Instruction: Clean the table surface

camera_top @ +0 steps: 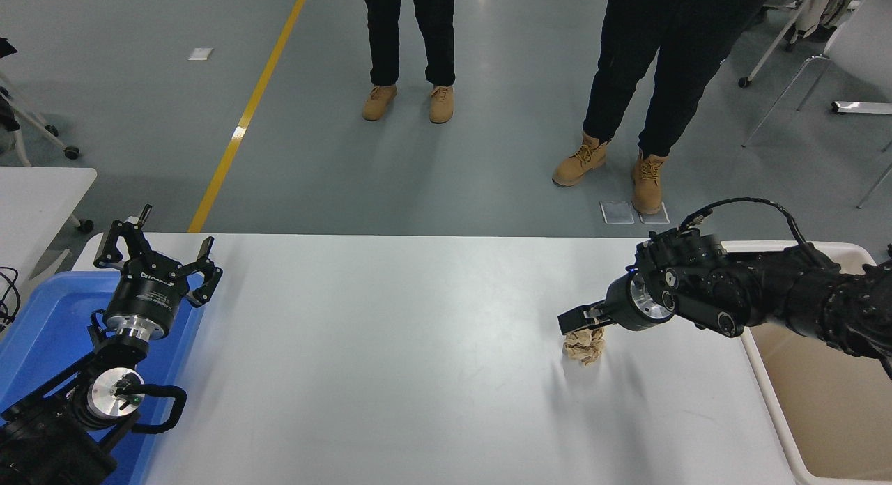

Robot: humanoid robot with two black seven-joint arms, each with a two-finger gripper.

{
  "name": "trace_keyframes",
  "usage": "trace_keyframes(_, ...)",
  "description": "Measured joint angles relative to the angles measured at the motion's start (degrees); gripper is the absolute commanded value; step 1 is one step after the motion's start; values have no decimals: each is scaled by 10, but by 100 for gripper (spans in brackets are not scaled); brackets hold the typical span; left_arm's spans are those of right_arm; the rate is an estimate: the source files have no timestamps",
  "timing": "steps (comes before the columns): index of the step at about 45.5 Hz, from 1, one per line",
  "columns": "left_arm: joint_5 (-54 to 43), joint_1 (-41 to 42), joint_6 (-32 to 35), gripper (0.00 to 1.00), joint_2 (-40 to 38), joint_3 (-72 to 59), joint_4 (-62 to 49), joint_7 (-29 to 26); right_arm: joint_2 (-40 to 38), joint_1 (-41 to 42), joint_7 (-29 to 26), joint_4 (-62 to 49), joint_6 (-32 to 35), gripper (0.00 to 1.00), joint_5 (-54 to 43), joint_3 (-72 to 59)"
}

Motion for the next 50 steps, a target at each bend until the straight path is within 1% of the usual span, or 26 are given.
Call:
trace_keyframes(28,0,0,0,99,0,0,0,0,8,-35,0,-32,-17,99,0,5)
trace_keyframes(43,0,0,0,99,0,0,0,0,21,-51,0,-47,-37,98,3,9)
trace_keyframes(46,0,0,0,99,0,0,0,0,22,-53,0,-50,-43,97,3,9)
trace_keyframes(48,0,0,0,99,0,0,0,0,23,-55,0,-52,-48,94,3,10)
trace_keyframes(49,0,0,0,99,0,0,0,0,24,-56,1,-53,-50,91,3,10)
trace_keyframes(50,0,0,0,99,0,0,0,0,24,-58,1,-54,-55,86,3,10)
